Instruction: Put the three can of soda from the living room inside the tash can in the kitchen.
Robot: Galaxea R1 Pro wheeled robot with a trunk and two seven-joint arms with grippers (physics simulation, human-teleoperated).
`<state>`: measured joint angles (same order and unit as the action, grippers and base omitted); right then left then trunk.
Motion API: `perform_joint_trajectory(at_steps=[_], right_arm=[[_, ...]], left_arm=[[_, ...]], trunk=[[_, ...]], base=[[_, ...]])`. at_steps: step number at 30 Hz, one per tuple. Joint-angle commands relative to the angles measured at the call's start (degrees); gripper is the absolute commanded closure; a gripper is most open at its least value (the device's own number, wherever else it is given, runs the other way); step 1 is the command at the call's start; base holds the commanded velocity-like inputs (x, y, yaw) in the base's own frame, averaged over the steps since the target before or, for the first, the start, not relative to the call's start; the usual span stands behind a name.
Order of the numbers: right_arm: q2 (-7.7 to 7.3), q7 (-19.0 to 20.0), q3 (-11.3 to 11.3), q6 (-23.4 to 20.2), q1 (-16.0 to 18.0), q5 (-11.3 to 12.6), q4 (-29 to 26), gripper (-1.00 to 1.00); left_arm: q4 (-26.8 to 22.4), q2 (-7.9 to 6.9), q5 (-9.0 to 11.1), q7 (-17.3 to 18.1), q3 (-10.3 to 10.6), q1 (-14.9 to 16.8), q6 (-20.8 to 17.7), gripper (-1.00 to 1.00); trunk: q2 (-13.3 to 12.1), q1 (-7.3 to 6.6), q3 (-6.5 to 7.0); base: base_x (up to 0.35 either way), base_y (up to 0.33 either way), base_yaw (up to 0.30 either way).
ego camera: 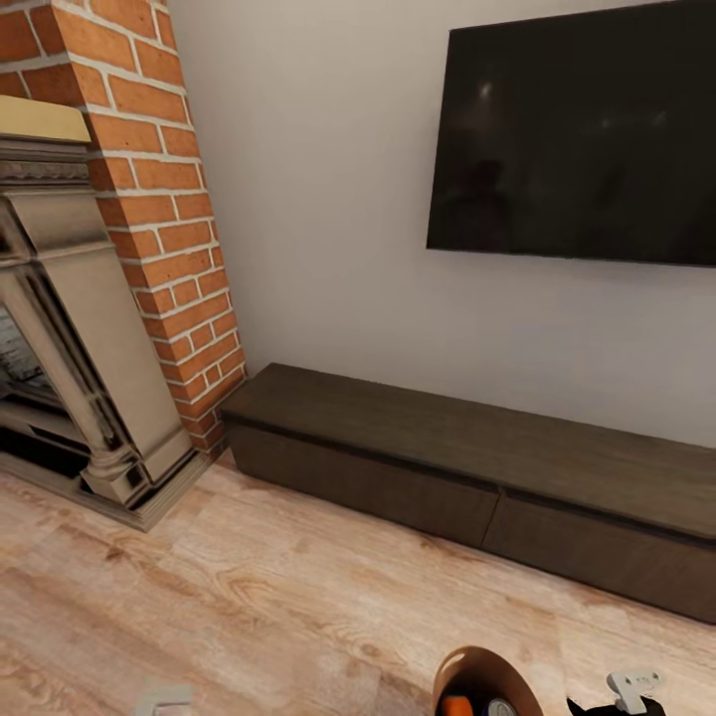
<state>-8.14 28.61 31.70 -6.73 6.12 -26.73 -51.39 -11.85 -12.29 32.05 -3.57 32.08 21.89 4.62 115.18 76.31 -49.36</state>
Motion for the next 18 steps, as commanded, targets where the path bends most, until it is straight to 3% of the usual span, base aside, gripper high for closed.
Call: perform_joint_trajectory(at_steps=[1, 6, 7, 11, 12, 18], right_arm=[[-0.06, -0.03, 0.09, 0.5, -0.12, 0.01, 0.71, -1.0], [-0.38, -0.11, 3.52, 5.15, -0.49, -0.03, 7.27, -1.0], [-0.38, -0.11, 3.52, 5.15, -0.49, -0.03, 7.27, -1.0], [-0.48, -0.27, 4.83, 12.17, -0.55, -0.05, 12.23, -1.0], [-0.54, -0.4, 5.46, 15.54, -0.58, -0.08, 15.06, -1.0], [-1.67, -1.06, 6.86, 22.96, -0.64, -0.21, 25.2, -1.0]], left_arm=[[0.07, 0.0, -0.02, 0.01, 0.02, -0.52, 0.83, -1.0], [0.28, -0.01, -0.08, 0.45, 0.07, -4.88, 8.94, -1.0], [0.28, -0.01, -0.08, 0.45, 0.07, -4.88, 8.94, -1.0], [0.32, -0.01, -0.12, 0.96, 0.12, -6.81, 13.23, -1.0], [0.34, -0.01, -0.15, 1.16, 0.14, -7.45, 14.65, -1.0], [0.4, -0.01, -0.35, 1.47, 0.16, -9.63, 18.43, -1.0]], trunk=[[-0.42, -0.23, 0.19], [-2.42, -1.32, 1.09], [-2.82, -1.54, 1.27], [-4.43, -2.42, 1.98], [-4.83, -2.64, 2.16], [-7.23, -3.96, 3.24]], base=[[0.0, 0.0, 0.0], [0.0, 0.0, 0.0], [0.0, 0.0, 0.0], [0.0, 0.0, 0.0], [0.0, 0.0, 0.0], [0.0, 0.0, 0.0]])
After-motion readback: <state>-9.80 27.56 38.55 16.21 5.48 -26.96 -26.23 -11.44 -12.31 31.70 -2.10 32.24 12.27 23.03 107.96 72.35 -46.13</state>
